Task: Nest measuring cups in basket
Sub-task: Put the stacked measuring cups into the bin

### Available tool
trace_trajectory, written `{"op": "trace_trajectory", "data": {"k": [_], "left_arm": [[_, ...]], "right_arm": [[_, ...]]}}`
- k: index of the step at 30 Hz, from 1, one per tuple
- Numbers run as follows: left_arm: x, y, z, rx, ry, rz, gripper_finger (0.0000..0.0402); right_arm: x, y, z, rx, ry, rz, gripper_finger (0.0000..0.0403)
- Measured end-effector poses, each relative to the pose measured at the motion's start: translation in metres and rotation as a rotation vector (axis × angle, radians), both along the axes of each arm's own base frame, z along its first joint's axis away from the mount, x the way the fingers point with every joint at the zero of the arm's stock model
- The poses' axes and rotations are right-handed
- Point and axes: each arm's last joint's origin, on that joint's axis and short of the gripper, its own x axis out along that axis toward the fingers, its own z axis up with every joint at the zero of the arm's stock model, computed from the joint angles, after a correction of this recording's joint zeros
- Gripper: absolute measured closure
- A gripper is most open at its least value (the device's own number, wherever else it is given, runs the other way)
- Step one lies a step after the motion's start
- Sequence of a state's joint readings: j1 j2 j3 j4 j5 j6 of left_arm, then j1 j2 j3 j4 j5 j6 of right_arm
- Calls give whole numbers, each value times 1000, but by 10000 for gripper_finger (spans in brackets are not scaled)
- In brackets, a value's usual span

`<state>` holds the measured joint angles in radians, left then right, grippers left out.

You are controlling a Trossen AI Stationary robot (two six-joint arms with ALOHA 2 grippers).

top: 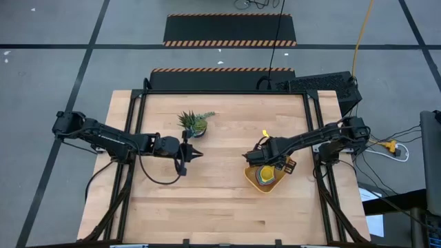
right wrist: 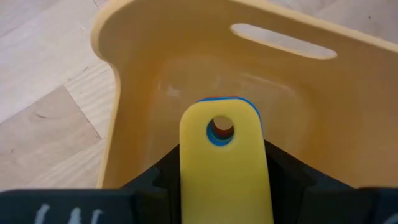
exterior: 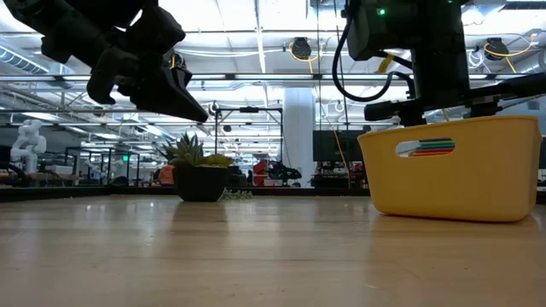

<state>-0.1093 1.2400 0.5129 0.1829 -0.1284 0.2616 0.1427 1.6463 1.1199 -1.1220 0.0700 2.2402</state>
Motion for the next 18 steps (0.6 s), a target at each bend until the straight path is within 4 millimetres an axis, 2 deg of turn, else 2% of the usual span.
{"op": "trace_trajectory", "data": {"k": [5,12,18], "left_arm": [[-1,0,-1,5,15,-2,380],[-2,0,-3,23,46,-12,380],[-3,0,-4,33,53,-17,380]], "right_arm": [[1,-1,0,-2,-4,5,264],[1,-1,0,-5,-7,20,207],[1,-1,0,-5,-7,29,194]]}}
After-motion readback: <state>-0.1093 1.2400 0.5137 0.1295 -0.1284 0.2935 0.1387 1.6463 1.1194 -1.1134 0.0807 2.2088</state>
